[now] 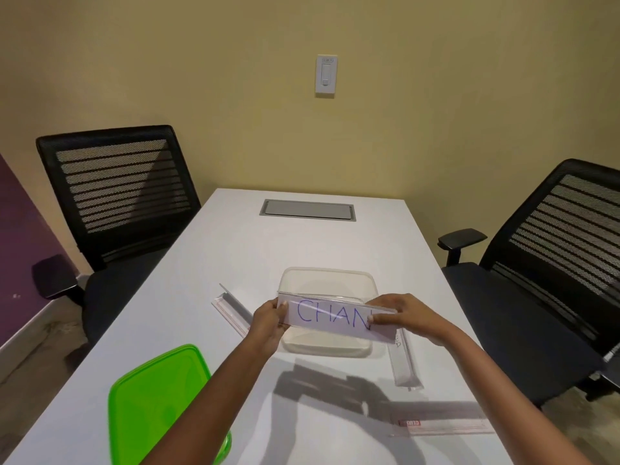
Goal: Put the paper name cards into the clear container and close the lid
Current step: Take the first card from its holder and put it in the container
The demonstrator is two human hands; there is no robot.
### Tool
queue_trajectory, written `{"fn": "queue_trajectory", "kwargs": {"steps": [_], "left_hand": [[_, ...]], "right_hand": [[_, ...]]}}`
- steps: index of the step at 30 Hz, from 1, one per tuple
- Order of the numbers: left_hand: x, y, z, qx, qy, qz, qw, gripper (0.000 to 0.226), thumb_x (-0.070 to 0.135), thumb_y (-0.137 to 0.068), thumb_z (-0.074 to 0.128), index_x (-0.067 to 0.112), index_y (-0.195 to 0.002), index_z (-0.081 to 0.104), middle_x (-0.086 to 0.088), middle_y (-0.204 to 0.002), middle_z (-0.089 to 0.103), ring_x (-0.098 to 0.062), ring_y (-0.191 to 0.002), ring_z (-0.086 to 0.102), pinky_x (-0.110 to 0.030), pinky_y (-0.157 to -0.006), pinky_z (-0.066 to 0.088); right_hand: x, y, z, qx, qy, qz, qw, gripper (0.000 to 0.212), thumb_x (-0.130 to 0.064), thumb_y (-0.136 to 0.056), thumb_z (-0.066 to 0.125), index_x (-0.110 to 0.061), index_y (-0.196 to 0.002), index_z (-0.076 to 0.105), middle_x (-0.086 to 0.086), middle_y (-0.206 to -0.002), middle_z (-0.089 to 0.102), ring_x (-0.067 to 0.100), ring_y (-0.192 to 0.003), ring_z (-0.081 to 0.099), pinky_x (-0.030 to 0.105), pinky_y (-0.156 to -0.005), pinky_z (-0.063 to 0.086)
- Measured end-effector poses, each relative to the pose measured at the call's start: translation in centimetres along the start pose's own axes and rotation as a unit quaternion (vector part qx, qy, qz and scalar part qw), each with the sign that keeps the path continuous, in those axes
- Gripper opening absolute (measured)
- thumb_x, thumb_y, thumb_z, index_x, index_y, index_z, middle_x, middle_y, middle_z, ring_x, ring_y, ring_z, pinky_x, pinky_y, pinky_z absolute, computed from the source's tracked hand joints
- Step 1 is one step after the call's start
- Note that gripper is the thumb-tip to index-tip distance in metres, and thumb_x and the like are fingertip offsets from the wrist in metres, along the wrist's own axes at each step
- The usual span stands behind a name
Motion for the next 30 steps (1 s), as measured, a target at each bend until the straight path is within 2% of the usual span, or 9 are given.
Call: {"fn": "queue_trajectory", "kwargs": {"steps": [2, 6, 8, 11, 14, 18, 22, 26, 30], "left_hand": [[0.2, -0.7, -0.1, 0.009, 0.043, -0.003, 0.999, 0.036, -0.001, -0.1, 0.034, -0.013, -0.132, 0.042, -0.017, -0.11, 0.054, -0.018, -0.074, 0.055, -0.033, -0.09, 0.045], [0.6, -2.0, 0.2, 0.05, 0.081, 0.002, 0.995, 0.03, -0.003, -0.099, 0.033, -0.004, -0.127, 0.046, -0.016, -0.103, 0.056, -0.022, -0.076, 0.055, -0.035, -0.081, 0.048], [1.3, -2.7, 0.1, 0.102, 0.014, 0.028, 0.994, 0.024, -0.002, -0.098, 0.035, 0.006, -0.119, 0.044, -0.016, -0.108, 0.051, -0.027, -0.087, 0.054, -0.031, -0.07, 0.048], [2.6, -3.7, 0.3, 0.143, -0.137, 0.09, 0.976, 0.014, 0.003, -0.097, 0.036, 0.014, -0.104, 0.039, -0.012, -0.105, 0.049, -0.026, -0.091, 0.049, -0.037, -0.077, 0.046], [3.9, -4.5, 0.9, 0.15, -0.252, 0.137, 0.946, 0.013, 0.004, -0.096, 0.04, 0.01, -0.106, 0.045, -0.016, -0.104, 0.053, -0.031, -0.092, 0.053, -0.035, -0.075, 0.047], [4.9, -6.4, 1.2, 0.171, -0.381, 0.144, 0.897, 0.031, -0.001, -0.092, 0.042, 0.003, -0.122, 0.052, -0.023, -0.123, 0.051, -0.037, -0.114, 0.051, -0.039, -0.096, 0.044], [4.2, -8.5, 1.5, 0.151, -0.41, 0.09, 0.895, 0.035, 0.005, -0.093, 0.041, 0.002, -0.127, 0.05, -0.022, -0.136, 0.042, -0.037, -0.125, 0.044, -0.039, -0.104, 0.04], [3.1, -9.8, 1.7, 0.124, -0.428, 0.048, 0.894, 0.042, 0.009, -0.094, 0.041, -0.002, -0.134, 0.041, -0.022, -0.141, 0.033, -0.038, -0.124, 0.047, -0.038, -0.104, 0.04], [2.3, -10.4, 2.0, 0.12, -0.444, 0.038, 0.887, 0.043, 0.006, -0.092, 0.043, -0.008, -0.132, 0.039, -0.022, -0.14, 0.033, -0.041, -0.118, 0.052, -0.04, -0.099, 0.043]], "right_hand": [[0.1, -0.7, -1.0, 0.037, -0.084, -0.014, 0.996, 0.018, -0.016, -0.082, 0.069, -0.016, -0.1, 0.069, 0.006, -0.099, 0.071, 0.008, -0.081, 0.067, 0.013, -0.066, 0.052], [1.3, -2.4, -3.0, 0.18, -0.152, -0.024, 0.971, 0.017, -0.004, -0.085, 0.064, 0.001, -0.1, 0.069, 0.014, -0.095, 0.07, 0.022, -0.086, 0.064, 0.022, -0.073, 0.05], [2.0, -3.3, -3.4, 0.24, -0.153, -0.013, 0.959, 0.016, -0.001, -0.085, 0.062, 0.006, -0.097, 0.07, 0.014, -0.092, 0.07, 0.022, -0.085, 0.062, 0.023, -0.073, 0.048], [3.2, -4.7, -3.3, 0.293, -0.168, 0.024, 0.941, 0.017, 0.0, -0.084, 0.064, 0.007, -0.098, 0.071, 0.019, -0.099, 0.072, 0.021, -0.087, 0.061, 0.027, -0.079, 0.048], [4.1, -5.7, -3.6, 0.341, -0.162, 0.074, 0.923, 0.017, -0.002, -0.084, 0.064, 0.004, -0.096, 0.073, 0.02, -0.104, 0.072, 0.02, -0.088, 0.06, 0.031, -0.084, 0.046], [4.4, -7.9, -3.7, 0.332, -0.121, 0.124, 0.927, 0.019, -0.002, -0.085, 0.06, 0.005, -0.099, 0.071, 0.019, -0.11, 0.07, 0.026, -0.092, 0.06, 0.028, -0.078, 0.043], [4.0, -9.9, -3.0, 0.296, -0.078, 0.152, 0.94, 0.034, -0.002, -0.083, 0.06, 0.004, -0.117, 0.063, 0.02, -0.126, 0.062, 0.033, -0.117, 0.057, 0.036, -0.098, 0.045], [3.8, -11.4, -1.7, 0.247, -0.067, 0.163, 0.953, 0.044, -0.008, -0.086, 0.06, 0.0, -0.128, 0.054, 0.018, -0.135, 0.055, 0.031, -0.118, 0.056, 0.032, -0.094, 0.044], [4.4, -12.6, -0.4, 0.205, -0.072, 0.166, 0.962, 0.046, -0.007, -0.086, 0.058, -0.003, -0.132, 0.051, 0.016, -0.14, 0.05, 0.026, -0.127, 0.049, 0.031, -0.097, 0.041]]}}
Point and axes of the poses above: each hand's wrist, its own y-axis away from the middle knuckle, its own z-axis out of the palm, x = y × z, the point moved 9 cm from there along -y, towards the middle knuckle
